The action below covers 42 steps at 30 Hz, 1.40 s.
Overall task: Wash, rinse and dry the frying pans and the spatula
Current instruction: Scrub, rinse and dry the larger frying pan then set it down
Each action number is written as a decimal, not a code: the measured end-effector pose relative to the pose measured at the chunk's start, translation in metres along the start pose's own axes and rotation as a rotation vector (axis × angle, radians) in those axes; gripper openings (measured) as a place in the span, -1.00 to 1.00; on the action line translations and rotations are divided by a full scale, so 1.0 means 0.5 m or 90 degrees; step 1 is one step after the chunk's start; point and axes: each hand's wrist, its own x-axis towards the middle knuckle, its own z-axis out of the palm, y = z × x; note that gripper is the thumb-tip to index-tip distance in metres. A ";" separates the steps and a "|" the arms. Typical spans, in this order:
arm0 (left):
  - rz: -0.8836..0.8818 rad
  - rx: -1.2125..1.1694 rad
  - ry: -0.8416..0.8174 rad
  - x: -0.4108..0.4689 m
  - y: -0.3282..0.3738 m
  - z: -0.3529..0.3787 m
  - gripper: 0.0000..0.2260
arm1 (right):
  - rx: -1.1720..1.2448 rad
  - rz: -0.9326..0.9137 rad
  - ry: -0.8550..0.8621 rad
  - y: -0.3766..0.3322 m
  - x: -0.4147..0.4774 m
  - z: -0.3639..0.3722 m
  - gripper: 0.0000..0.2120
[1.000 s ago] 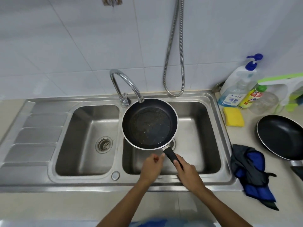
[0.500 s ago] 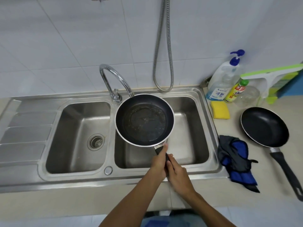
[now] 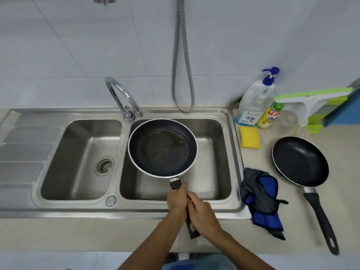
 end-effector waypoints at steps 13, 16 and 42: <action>0.039 0.051 -0.058 -0.032 -0.008 -0.059 -0.69 | -0.466 0.079 0.312 0.099 0.331 -0.464 -0.56; 0.058 0.078 -0.047 -0.039 -0.004 -0.078 -0.70 | -0.484 0.163 0.242 0.106 0.365 -0.474 -0.46; 0.118 0.234 -0.151 -0.023 0.077 -0.182 -0.85 | -0.575 -0.364 0.017 -0.176 0.438 0.014 -0.65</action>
